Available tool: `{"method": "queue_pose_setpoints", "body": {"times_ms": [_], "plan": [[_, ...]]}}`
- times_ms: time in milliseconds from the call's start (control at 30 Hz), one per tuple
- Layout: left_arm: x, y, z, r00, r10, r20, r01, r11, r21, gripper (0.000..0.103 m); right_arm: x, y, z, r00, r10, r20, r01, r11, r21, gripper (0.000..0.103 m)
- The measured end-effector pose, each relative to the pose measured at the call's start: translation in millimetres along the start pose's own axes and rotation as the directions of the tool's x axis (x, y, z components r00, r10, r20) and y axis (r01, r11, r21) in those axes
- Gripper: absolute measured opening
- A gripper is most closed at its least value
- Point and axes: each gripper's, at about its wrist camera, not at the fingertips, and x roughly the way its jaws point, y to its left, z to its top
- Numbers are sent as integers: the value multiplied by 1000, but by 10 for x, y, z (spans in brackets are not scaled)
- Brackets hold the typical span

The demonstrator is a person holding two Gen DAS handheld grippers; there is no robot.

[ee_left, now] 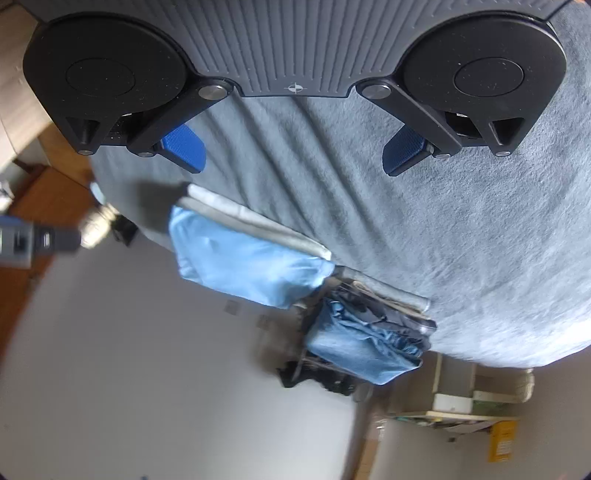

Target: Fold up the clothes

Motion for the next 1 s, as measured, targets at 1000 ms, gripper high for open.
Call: {"method": "queue_pose_setpoints", "body": {"times_ms": [1000], "plan": [[1025,-1461,-56,983,145,-110,-135,986,95,103,912,-1242,-468,987,-136,-84,142,988,61,103]]}}
